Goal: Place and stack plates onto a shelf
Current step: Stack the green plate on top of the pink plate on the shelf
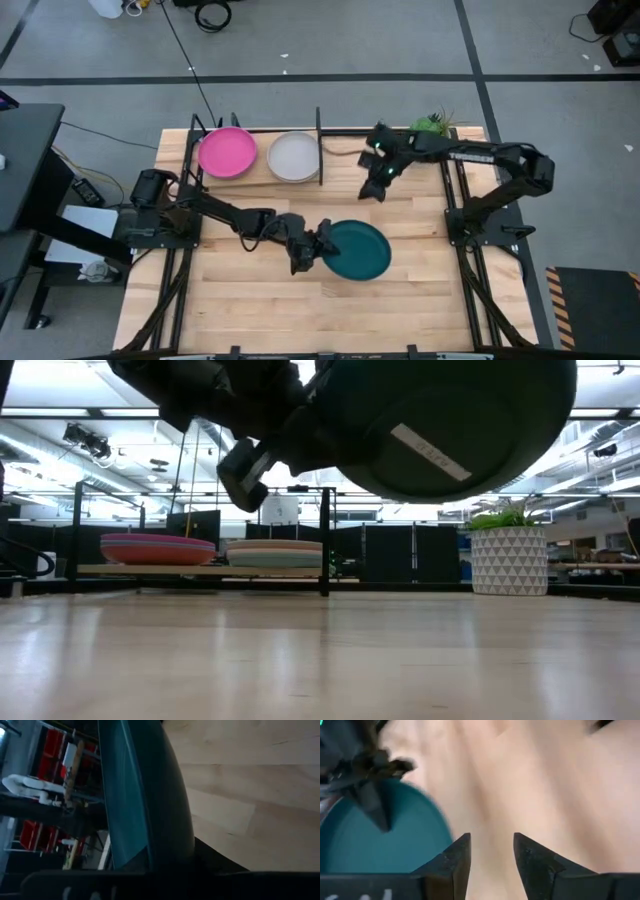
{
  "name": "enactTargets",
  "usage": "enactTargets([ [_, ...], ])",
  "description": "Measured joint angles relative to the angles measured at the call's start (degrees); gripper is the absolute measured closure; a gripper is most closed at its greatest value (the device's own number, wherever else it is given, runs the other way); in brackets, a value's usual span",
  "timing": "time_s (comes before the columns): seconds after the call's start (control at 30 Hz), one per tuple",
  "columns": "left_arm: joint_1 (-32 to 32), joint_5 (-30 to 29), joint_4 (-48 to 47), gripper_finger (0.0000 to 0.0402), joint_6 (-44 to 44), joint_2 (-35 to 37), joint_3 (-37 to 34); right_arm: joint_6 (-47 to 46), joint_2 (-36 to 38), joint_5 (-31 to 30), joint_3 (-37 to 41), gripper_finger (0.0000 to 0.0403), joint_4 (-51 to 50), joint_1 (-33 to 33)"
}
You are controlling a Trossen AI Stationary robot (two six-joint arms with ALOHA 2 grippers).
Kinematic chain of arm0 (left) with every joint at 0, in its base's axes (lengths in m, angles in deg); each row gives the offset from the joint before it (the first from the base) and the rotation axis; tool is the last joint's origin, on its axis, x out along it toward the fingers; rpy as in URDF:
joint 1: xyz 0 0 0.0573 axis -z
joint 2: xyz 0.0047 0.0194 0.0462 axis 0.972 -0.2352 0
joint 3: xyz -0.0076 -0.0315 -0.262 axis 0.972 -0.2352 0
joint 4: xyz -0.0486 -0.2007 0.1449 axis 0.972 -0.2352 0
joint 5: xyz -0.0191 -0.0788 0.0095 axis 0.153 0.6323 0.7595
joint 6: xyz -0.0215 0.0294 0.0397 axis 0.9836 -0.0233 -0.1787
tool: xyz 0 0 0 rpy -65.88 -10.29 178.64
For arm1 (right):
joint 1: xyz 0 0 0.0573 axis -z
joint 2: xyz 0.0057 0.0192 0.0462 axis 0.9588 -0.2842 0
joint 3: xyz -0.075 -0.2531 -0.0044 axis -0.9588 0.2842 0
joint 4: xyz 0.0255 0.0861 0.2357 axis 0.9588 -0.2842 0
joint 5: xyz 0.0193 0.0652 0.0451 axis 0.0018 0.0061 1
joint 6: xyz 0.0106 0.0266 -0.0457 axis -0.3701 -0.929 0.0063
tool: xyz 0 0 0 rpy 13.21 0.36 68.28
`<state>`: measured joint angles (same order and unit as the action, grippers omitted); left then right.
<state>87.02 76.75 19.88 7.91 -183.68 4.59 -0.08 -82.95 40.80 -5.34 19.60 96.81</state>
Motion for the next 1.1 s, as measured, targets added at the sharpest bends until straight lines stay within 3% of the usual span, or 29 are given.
enactTargets([
  [0.13, 2.0, -4.18, -5.37, 0.0346, 1.67, 2.48, -0.02, 2.81, 4.14, -8.84, -3.61, 0.0247, -3.7, 1.73],
  [0.33, 7.58, -20.95, -18.51, 0.0346, 7.17, 9.61, 0.0, 4.07, 12.0, -19.01, -3.96, 0.0247, -5.45, 2.21],
  [0.67, 15.29, -59.77, -51.12, 0.0345, 31.57, 16.42, -0.09, 1.07, 18.91, -25.83, -3.94, 0.0247, -9.43, -4.11],
  [0.9, 9.73, -61.05, -68.57, 0.0345, 48.5, 16.43, -0.09, -0.12, 18.5, -31.6, -3.92, 0.0247, -8.68, -10.03],
  [1.1, -0.43, -61.83, -67.75, 0.0345, 49.14, 16.43, -0.09, 0.65, 17.43, -33.11, -3.9, 0.0247, -7.7, -12.3],
])
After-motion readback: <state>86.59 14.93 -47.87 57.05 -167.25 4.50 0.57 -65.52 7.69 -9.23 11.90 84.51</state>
